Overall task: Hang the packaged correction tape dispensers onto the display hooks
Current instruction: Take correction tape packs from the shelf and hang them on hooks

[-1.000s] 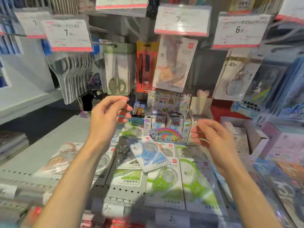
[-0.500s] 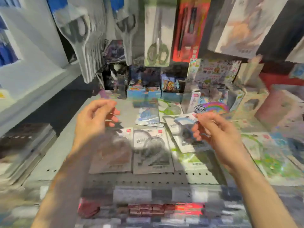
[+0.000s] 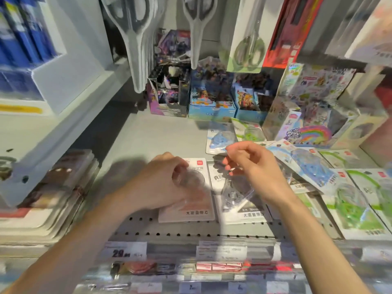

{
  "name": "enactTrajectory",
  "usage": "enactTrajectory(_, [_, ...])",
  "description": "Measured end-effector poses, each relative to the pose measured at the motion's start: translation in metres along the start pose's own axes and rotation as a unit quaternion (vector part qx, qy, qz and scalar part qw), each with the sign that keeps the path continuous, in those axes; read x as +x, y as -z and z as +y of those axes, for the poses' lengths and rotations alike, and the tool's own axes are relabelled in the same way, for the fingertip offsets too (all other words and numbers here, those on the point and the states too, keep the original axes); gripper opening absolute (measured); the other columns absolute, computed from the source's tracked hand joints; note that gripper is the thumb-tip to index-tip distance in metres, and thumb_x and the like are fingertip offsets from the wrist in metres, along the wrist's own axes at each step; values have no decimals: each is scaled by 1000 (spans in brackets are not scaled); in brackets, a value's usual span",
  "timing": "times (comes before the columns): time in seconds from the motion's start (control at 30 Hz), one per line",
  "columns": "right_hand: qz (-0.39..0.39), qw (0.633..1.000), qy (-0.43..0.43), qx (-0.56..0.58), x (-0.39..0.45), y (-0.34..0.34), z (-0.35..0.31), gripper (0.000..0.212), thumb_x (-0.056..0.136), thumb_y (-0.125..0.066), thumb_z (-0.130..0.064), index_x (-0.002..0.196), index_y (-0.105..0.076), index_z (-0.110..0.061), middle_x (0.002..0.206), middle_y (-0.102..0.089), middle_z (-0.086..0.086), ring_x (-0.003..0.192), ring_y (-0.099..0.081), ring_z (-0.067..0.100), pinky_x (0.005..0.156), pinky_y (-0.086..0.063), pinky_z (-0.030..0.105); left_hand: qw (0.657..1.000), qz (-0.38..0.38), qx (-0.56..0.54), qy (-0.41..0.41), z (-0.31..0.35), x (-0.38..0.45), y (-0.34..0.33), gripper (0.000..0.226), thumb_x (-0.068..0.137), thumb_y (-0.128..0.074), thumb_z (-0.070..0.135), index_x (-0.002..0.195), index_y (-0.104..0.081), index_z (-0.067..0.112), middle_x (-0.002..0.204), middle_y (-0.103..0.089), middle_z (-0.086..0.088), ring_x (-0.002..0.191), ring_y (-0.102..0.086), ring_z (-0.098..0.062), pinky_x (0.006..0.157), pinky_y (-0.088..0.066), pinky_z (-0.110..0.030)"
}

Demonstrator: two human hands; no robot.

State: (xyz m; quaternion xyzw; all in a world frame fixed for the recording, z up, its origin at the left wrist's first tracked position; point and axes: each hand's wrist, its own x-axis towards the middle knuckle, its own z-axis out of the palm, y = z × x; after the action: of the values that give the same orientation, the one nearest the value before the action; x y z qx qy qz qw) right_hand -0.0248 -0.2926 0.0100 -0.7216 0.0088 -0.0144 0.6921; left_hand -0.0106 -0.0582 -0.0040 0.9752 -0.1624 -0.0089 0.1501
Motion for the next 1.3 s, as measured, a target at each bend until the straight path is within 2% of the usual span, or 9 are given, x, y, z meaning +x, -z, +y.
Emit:
enactTrajectory(0.17, [-3, 1000, -18, -9, 3, 1, 8, 10, 102, -61, -4, 100, -70, -9, 77, -77, 3, 69, -70, 13, 66, -59, 23, 997, -32, -69, -26, 4, 3, 0, 70, 61, -51, 77, 104, -68, 25, 103, -56, 13, 92, -56, -4, 79, -52, -26])
enactTrajectory(0.33, [-6, 996, -29, -88, 10, 1, 7, 9, 101, -65, -13, 101, -74, -16, 88, -79, 9, 74, -74, 10, 69, -62, 24, 992, 28, -122, -25, -4, 3, 5, 40, 79, -72, 53, 110, -70, 28, 117, -62, 15, 100, -58, -2, 83, -48, -17])
enactTrajectory(0.47, [-48, 994, -81, -56, 23, -15, -5, 17, 100, -68, -24, 105, -73, -9, 89, -79, 8, 74, -72, 11, 77, -63, 33, 971, 108, -206, -46, 2, 11, 11, 52, 77, -82, 30, 126, -67, 29, 123, -57, 22, 105, -53, 7, 91, -38, -6])
enactTrajectory(0.57, [-90, 992, -88, -1, 29, -29, -13, 21, 98, -70, -23, 111, -73, -7, 102, -81, 12, 82, -74, 17, 76, -60, 31, 963, 136, -223, -63, 6, 22, 13, 60, 73, -86, 31, 128, -63, 31, 122, -54, 26, 104, -49, 14, 88, -35, -2])
enactTrajectory(0.73, [-37, 996, -64, 55, 37, -27, -15, 25, 94, -74, -10, 119, -71, -8, 112, -75, 30, 92, -74, 39, 81, -61, 59, 931, 183, -315, -4, 2, 34, 16, 70, 62, -78, 67, 125, -50, 55, 121, -38, 47, 110, -42, 25, 82, -42, -12])
enactTrajectory(0.87, [-31, 994, -51, 93, 42, -19, -20, 31, 93, -76, -13, 122, -66, -9, 101, -82, 17, 88, -78, 35, 85, -60, 54, 858, 120, -494, 72, 4, 44, 19, 85, 67, -89, 52, 140, -50, 32, 131, -60, 21, 110, -65, 2, 85, -57, -25])
enactTrajectory(0.93, [-46, 994, -33, 96, 45, -19, -22, 30, 92, -76, -14, 121, -67, -11, 102, -82, 14, 88, -79, 31, 78, -63, 44, 794, 28, -606, 44, 7, 48, 18, 62, 81, -85, 34, 135, -59, 19, 121, -76, 4, 102, -76, -14, 75, -61, -25])
enactTrajectory(1.03, [-64, 997, -5, 54, 49, -15, -22, 24, 95, -74, -17, 119, -69, -14, 105, -83, 6, 93, -80, 24, 76, -63, 31, 743, -3, -669, -16, 7, 50, 17, 36, 92, -74, 16, 127, -67, 14, 119, -77, -8, 106, -75, -28, 83, -63, -36])
enactTrajectory(1.3, [36, 967, 75, -239, 51, 52, -27, 14, 98, -70, -30, 112, -73, -25, 105, -77, -11, 97, -71, 0, 84, -55, 19, 771, 108, -628, 9, 1, 55, 15, 19, 92, -73, 15, 110, -74, 21, 105, -81, 3, 94, -78, -18, 69, -58, -20])
